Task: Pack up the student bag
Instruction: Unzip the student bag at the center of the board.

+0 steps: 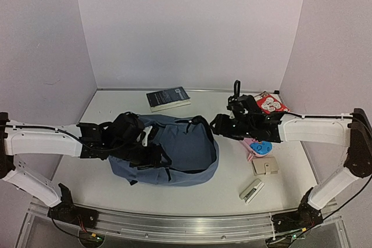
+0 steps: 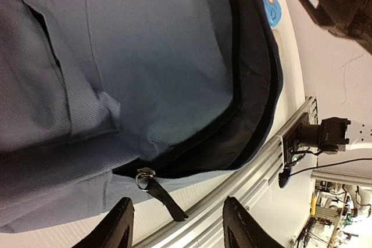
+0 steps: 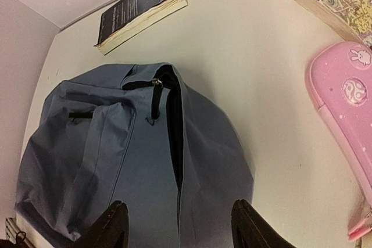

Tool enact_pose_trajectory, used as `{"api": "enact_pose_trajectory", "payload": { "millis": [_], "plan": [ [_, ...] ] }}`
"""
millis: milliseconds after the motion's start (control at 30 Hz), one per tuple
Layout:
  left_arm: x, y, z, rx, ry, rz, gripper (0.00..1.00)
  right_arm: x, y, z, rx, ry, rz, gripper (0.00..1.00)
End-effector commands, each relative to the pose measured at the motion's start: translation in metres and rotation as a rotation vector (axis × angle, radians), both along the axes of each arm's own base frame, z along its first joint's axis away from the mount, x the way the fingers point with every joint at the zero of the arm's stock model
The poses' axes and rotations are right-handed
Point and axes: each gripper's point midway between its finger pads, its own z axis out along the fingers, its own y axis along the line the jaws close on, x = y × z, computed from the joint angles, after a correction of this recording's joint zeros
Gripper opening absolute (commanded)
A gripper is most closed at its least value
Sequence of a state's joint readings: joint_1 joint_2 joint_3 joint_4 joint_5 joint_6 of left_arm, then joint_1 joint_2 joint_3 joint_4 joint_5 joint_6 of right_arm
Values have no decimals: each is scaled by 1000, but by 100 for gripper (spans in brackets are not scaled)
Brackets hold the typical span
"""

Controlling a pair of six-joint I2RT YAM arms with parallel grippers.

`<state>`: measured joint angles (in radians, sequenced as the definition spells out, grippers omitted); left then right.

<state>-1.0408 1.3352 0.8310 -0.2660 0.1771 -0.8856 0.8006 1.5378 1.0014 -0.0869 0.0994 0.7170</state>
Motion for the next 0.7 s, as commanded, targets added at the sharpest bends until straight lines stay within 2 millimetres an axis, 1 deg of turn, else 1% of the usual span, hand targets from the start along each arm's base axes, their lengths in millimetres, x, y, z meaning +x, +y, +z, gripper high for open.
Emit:
{"api": "enact_pose_trajectory", "payload": {
  "millis": [0,67,167,300,367,433,533,600,667],
  "plan": [
    [23,28,30,24,-59,104,59,-30,12,2,17,56,57,60],
    [29,35,36,15,-69,124,64,-37,20,-1,-6,68,79,59],
    [37,42,45,-3,-86,153,69,-46,24,-12,-67,91,88,56],
    [43,44,59,-42,-118,173,75,-52,17,-31,-155,118,48,51],
    [45,41,63,-56,-129,170,77,-53,12,-40,-174,132,28,47],
    [47,36,65,-65,-141,159,79,-54,6,-48,-186,147,6,40],
    [54,22,66,-53,-145,128,81,-55,-1,-50,-179,151,-31,28],
    [60,7,65,-57,-142,104,82,-55,-7,-48,-175,141,-56,21],
    [67,-15,72,-107,-154,68,82,-54,-12,-45,-153,128,-73,13]
  ]
}}
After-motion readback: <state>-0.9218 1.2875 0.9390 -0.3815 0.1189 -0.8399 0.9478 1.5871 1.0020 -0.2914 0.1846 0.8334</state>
